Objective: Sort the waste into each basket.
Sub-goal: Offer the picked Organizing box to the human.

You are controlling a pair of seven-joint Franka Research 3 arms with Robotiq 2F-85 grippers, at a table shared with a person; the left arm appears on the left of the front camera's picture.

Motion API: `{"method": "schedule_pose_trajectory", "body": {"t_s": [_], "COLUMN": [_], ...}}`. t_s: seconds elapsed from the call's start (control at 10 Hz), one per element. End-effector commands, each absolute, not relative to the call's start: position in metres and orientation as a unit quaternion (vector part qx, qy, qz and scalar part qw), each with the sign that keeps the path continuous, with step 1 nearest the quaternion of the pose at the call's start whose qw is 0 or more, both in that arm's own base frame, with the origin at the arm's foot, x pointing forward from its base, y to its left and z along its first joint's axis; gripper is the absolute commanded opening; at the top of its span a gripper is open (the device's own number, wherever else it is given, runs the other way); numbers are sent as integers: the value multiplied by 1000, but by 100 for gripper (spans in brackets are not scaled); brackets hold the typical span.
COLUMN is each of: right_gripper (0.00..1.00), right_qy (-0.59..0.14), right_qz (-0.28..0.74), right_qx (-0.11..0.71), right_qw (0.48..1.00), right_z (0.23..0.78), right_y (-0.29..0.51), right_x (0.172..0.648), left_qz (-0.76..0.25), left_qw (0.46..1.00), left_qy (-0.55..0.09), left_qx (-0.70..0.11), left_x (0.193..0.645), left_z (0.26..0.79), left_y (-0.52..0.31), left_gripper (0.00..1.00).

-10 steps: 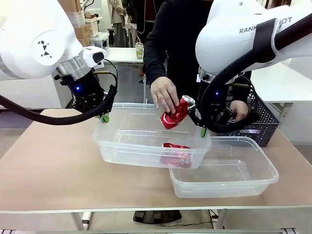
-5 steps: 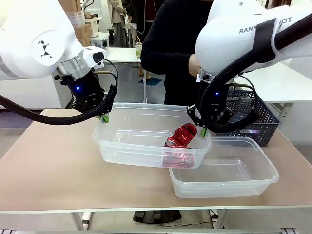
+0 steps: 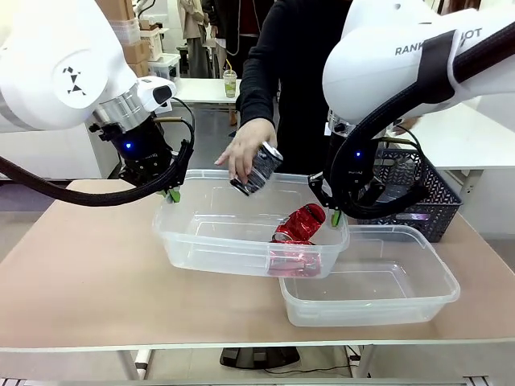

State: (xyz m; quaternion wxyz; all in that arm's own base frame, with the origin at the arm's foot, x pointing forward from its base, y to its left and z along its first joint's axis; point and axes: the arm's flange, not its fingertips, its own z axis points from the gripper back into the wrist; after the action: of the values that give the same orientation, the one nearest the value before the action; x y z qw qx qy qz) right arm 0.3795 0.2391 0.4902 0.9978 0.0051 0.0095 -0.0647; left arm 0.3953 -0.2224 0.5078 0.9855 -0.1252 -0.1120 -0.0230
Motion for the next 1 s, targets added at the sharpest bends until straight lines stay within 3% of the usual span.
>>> {"method": "schedule_pose_trajectory", "body": {"t_s": [0.0, 0.9], "right_gripper": [6, 6], "right_qy": [11, 11], "right_qz": [-62, -62], "right_qx": [-1, -1], "right_qw": [998, 998], "right_z": [493, 493], "right_y": [238, 238], "right_x": [380, 380], "left_qz": [-15, -15], "left_qw": [985, 985], "left_qy": [-116, -116], "left_qx": [-126, -126], "left_x": [395, 395], "left_z": [511, 511], "left_y": [-224, -224], "left_gripper": [10, 10]}}
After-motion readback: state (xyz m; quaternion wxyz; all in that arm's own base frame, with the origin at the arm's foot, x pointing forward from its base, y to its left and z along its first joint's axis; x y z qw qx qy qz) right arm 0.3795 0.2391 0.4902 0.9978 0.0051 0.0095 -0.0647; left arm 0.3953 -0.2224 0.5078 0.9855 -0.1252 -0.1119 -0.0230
